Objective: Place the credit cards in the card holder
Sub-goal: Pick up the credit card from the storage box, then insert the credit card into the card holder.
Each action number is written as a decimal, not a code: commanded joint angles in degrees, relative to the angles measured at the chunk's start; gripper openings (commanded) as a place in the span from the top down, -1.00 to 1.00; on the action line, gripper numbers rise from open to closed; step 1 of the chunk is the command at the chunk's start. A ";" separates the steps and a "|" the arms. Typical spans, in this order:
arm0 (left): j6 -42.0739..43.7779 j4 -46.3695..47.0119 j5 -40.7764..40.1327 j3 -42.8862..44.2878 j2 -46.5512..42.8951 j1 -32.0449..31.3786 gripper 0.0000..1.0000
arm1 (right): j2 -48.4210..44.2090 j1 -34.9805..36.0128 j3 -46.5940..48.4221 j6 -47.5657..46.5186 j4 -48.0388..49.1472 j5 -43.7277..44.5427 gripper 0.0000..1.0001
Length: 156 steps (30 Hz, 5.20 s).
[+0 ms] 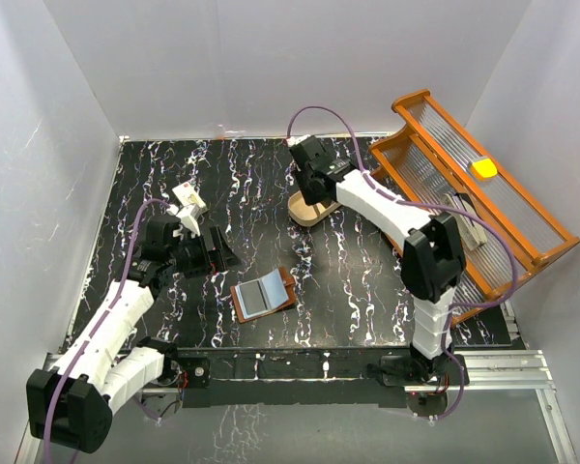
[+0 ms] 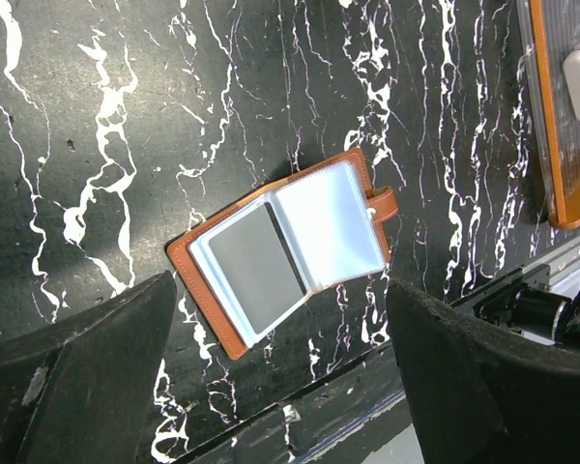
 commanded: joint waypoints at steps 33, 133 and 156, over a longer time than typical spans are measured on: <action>-35.36 28.79 22.26 -2.49 -3.55 0.13 -0.10 | -40.87 3.29 -57.16 45.59 70.44 -50.36 1.00; -24.36 35.45 17.96 -22.22 17.29 0.04 1.00 | -17.43 14.34 -53.11 27.51 39.81 -23.97 0.64; -23.58 34.32 15.31 -20.53 21.01 0.04 1.00 | -16.44 14.51 -53.81 27.60 41.17 -24.61 0.67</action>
